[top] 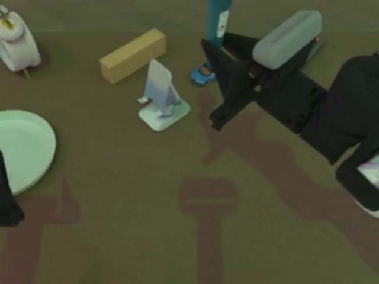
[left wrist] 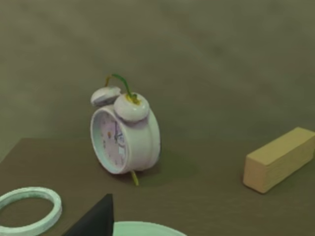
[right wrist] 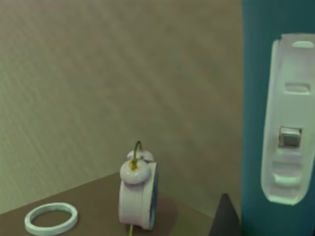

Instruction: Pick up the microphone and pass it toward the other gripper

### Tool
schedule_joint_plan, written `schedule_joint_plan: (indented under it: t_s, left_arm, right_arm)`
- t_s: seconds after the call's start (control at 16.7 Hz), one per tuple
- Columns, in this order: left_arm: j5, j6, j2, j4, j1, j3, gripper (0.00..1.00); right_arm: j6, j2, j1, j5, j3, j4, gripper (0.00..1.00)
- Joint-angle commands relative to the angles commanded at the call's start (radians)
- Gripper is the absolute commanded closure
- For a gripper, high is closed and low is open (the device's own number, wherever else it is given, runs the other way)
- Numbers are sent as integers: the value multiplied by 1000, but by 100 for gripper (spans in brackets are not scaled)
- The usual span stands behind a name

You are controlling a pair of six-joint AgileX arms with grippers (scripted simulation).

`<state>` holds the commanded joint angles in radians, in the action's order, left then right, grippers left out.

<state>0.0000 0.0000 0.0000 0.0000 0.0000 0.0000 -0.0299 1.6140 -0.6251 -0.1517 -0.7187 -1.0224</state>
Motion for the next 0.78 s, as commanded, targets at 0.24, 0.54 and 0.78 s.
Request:
schedule_joint_plan:
  t_s: [0.24,0.54,0.78]
  left_arm:
    - [0,0,0,0,0,0,0]
    - [28,4,34,16,-12,27,0]
    - [156,22,228,93,-66,156,0]
  right_arm:
    - [1,-4,-3,3,1,-2,100]
    - [1,-4,-3,3,1,-2,100]
    - [1,-4,-3,3,1,-2,100]
